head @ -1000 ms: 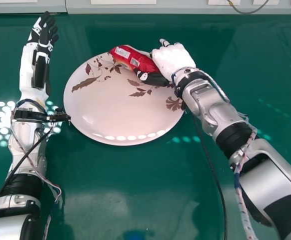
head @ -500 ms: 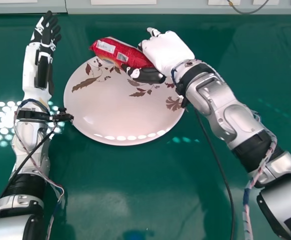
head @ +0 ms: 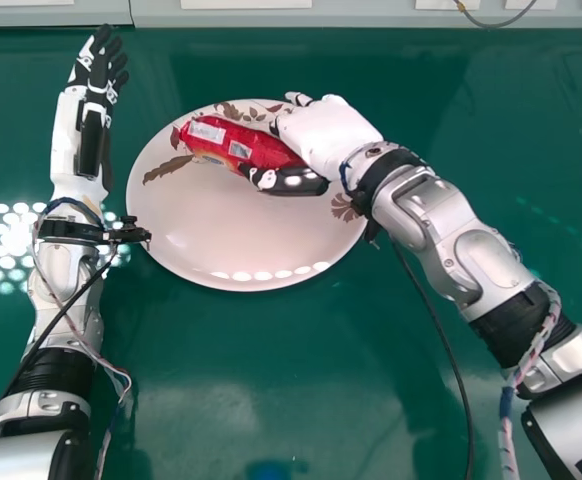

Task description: Pick up biscuit and place it in the plate

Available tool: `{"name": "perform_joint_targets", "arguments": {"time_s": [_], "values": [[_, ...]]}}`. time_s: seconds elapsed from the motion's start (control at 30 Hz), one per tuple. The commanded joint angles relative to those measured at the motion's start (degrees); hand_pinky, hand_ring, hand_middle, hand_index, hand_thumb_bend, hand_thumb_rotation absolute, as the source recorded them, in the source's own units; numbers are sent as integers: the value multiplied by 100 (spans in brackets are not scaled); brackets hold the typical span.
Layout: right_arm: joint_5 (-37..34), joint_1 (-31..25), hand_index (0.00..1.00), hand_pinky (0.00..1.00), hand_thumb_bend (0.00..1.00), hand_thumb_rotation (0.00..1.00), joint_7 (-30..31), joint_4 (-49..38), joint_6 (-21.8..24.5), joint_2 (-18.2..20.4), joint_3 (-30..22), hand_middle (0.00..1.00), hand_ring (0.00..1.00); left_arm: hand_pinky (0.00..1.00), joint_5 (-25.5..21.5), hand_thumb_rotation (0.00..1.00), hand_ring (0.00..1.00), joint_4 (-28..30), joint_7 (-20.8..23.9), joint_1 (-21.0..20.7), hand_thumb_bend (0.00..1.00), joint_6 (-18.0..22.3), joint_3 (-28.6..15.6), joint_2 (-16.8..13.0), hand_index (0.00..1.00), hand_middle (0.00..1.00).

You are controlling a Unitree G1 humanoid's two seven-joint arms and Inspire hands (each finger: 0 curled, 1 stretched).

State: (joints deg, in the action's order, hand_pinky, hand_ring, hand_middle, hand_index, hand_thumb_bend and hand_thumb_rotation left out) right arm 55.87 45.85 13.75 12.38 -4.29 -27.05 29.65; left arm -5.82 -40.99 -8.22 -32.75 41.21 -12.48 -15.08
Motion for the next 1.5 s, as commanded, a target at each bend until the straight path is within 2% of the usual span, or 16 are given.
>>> {"name": "perform_joint_targets", "arguments": {"time_s": [0.0,0.27,0.37,0.4,0.43,0.47,0.53,0.63,0.77,0.9,1.0,1.13,1.23,1.37,1.43,1.47], "values": [[28,-104,55,25,51,0,-9,61,-116,-98,29,48,36,100,-77,66,100,78,-34,94,90,-23,4,56,100,100],[149,-73,56,22,51,0,2,356,-252,-83,91,46,35,100,-182,65,100,203,-113,159,89,-57,-12,59,100,100],[64,-86,57,23,50,0,480,197,47,-12,20,47,35,100,-197,65,100,179,-129,156,88,-15,-15,49,100,100],[72,-86,62,26,71,6,656,117,154,1,11,52,38,100,-174,65,100,182,-104,158,88,-18,-12,44,100,100],[147,-70,68,33,85,16,798,39,205,-25,38,62,47,100,-159,66,100,186,-90,159,88,-20,-8,41,100,100],[215,-59,75,43,94,29,899,-30,220,-68,64,72,59,100,-169,66,100,201,-92,163,88,-37,-5,49,100,100],[244,-72,88,64,99,43,972,-126,182,-146,42,89,79,100,-201,65,100,222,-116,167,89,-67,-2,65,100,100],[132,-137,97,77,100,50,900,-194,128,-183,-91,98,92,100,-155,65,100,231,-81,169,89,-97,11,59,100,100],[81,-154,100,85,100,55,879,-356,146,-248,-207,100,99,100,-91,66,100,220,-47,166,89,-88,24,50,100,100],[6,-198,100,90,100,58,929,-572,358,-206,-400,100,100,100,-95,66,100,216,-74,158,89,-79,26,63,100,100],[-45,-213,100,89,100,63,1076,-852,549,-226,-560,100,100,100,-132,65,100,224,-118,161,89,-83,27,71,100,100],[-299,-324,100,89,100,64,1181,-1287,847,-234,-944,100,100,100,-138,64,100,227,-132,166,88,-66,30,84,100,100],[-448,-421,100,88,100,63,1414,-1702,1291,-222,-1284,100,100,100,-215,61,100,236,-215,174,85,-57,20,113,100,100],[-826,-773,100,81,100,63,1504,-2389,1904,-130,-1924,100,99,100,-184,62,100,266,-209,189,87,-87,29,152,100,100],[-1120,-1064,99,73,100,59,1237,-2698,2048,0,-2311,100,92,100,-152,64,100,267,-178,183,89,-115,41,177,100,100],[-1239,-1217,95,68,100,56,1065,-2826,2097,85,-2483,96,86,100,-149,65,100,290,-163,186,91,-153,46,196,100,100]]}}
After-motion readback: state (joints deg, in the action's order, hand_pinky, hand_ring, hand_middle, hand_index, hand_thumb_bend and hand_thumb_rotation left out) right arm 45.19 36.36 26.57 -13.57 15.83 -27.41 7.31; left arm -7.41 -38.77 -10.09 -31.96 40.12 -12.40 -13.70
